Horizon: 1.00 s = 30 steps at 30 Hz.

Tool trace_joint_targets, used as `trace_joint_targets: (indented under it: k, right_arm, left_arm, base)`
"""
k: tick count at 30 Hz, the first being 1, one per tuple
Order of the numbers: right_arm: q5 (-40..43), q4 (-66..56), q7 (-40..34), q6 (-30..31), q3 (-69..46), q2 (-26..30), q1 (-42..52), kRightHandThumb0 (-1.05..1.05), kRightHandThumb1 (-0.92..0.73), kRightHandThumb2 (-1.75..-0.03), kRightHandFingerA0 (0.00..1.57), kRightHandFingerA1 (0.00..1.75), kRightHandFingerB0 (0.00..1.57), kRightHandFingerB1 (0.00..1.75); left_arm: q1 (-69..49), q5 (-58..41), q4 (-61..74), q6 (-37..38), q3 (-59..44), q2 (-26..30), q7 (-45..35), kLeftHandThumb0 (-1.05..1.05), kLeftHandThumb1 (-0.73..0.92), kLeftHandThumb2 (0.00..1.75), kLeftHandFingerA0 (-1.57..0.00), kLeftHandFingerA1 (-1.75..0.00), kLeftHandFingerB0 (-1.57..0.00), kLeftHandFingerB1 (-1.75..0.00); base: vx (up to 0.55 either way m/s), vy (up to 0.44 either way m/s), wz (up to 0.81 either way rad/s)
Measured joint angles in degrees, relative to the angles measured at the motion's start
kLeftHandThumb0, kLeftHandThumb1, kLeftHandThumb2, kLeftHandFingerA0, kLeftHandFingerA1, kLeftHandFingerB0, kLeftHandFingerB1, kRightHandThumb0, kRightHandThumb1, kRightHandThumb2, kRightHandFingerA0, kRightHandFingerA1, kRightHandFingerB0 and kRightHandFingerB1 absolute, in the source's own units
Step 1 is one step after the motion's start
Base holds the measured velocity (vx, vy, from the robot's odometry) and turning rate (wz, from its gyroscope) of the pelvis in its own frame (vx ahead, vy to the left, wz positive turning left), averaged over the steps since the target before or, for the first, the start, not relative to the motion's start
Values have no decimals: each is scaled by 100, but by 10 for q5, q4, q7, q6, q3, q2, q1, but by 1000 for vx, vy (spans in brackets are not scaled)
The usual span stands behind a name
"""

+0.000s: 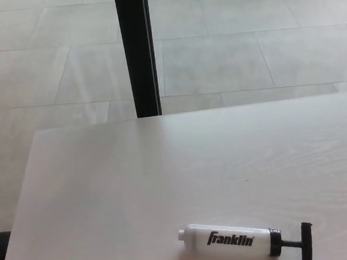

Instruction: The robot uses its left hand to lift the air pump kept on the middle of the desk and use the right hand to pull out the handle

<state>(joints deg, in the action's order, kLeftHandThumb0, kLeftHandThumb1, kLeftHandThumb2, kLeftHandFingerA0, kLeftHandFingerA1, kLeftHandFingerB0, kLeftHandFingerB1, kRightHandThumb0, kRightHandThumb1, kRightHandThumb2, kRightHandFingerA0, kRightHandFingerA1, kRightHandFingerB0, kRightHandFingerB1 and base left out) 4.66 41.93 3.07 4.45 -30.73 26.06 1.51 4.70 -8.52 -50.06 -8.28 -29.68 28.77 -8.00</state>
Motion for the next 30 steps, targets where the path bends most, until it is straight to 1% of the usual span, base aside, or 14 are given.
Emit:
trace_joint_targets:
  k: [1, 3, 5, 6, 7, 11, 13, 15, 18, 19, 20, 24, 25, 30]
  right_arm:
    - [5, -1, 0, 6, -15, 0, -1, -72, -67, -100, 34, 61, 6, 37]
    - [19, -3, -3, 12, -52, 3, -4, -68, -82, -66, 41, 52, 13, 26]
    - [35, -3, -9, 14, -93, 16, -18, -67, -69, -101, 27, 59, 4, 35]
    - [39, -1, -12, 15, -107, 22, -24, -62, -83, -66, 28, 52, 11, 27]
    - [50, 6, -17, 15, -133, 35, -39, -65, -67, -97, 25, 58, 5, 38]
    - [79, 31, -41, 24, -202, 81, -94, -66, -68, -97, 34, 66, 5, 36]
    - [93, 49, -57, 31, -230, 107, -126, -64, -83, -65, 38, 82, 14, 31]
    - [104, 70, -72, 36, -247, 130, -154, -65, -82, -64, 42, 89, 17, 34]
    - [116, 94, -92, 44, -258, 148, -176, -71, -66, -93, 64, 98, 9, 43]
    - [121, 103, -100, 50, -259, 149, -180, -69, -68, -97, 54, 85, 5, 39]
    - [124, 112, -106, 55, -259, 149, -182, -68, -82, -66, 55, 91, 8, 28]
    - [142, 153, -131, 84, -271, 153, -188, -65, -85, -68, 59, 84, 5, 27]
    - [149, 166, -138, 91, -277, 157, -189, -64, -85, -67, 55, 90, 5, 28]
    - [171, 175, -155, 100, -290, 168, -194, -72, -67, -97, 46, 81, 7, 39]
  left_arm:
    - [3, -5, 2, -5, -9, 2, 1, -69, 77, 63, -49, -63, -34, -45]
    - [5, -13, 3, -14, -29, 4, 5, -69, 75, 63, -48, -64, -33, -44]
    - [10, -19, 0, -24, -49, 9, 14, -66, 77, 63, -40, -65, -29, -48]
    - [13, -20, -1, -27, -55, 12, 18, -68, 76, 63, -47, -77, -39, -60]
    - [19, -24, -7, -33, -68, 21, 27, -68, 60, 99, -61, -81, -38, -63]
    - [45, -28, -27, -46, -88, 64, 54, -68, 76, 63, -60, -72, -31, -42]
    - [65, -30, -37, -53, -96, 86, 68, -72, 58, 97, -57, -73, -36, -57]
    - [90, -33, -44, -63, -102, 107, 81, -70, 74, 62, -56, -64, -37, -46]
    - [132, -37, -57, -74, -101, 132, 93, -71, 56, 97, -54, -72, -35, -58]
    - [150, -38, -63, -78, -100, 139, 97, -72, 75, 62, -58, -68, -38, -50]
    - [159, -39, -66, -79, -96, 142, 99, -72, 59, 99, -55, -72, -36, -59]
    - [177, -39, -70, -91, -75, 142, 102, -70, 59, 99, -54, -72, -37, -60]
    - [180, -39, -70, -94, -71, 142, 103, -70, 75, 63, -55, -70, -40, -52]
    - [210, -41, -67, -111, -63, 142, 115, -69, 74, 62, -54, -70, -39, -53]
  base:
    - [0, 0, 0]
    - [0, 0, 0]
    - [0, 0, 0]
    - [0, 0, 0]
    - [0, 0, 0]
    - [0, 0, 0]
    - [-13, -4, 3]
    - [0, 0, 0]
    - [0, 0, 0]
    - [0, 0, 0]
    - [0, 0, 0]
    - [0, 0, 0]
    - [0, 0, 0]
    - [0, 0, 0]
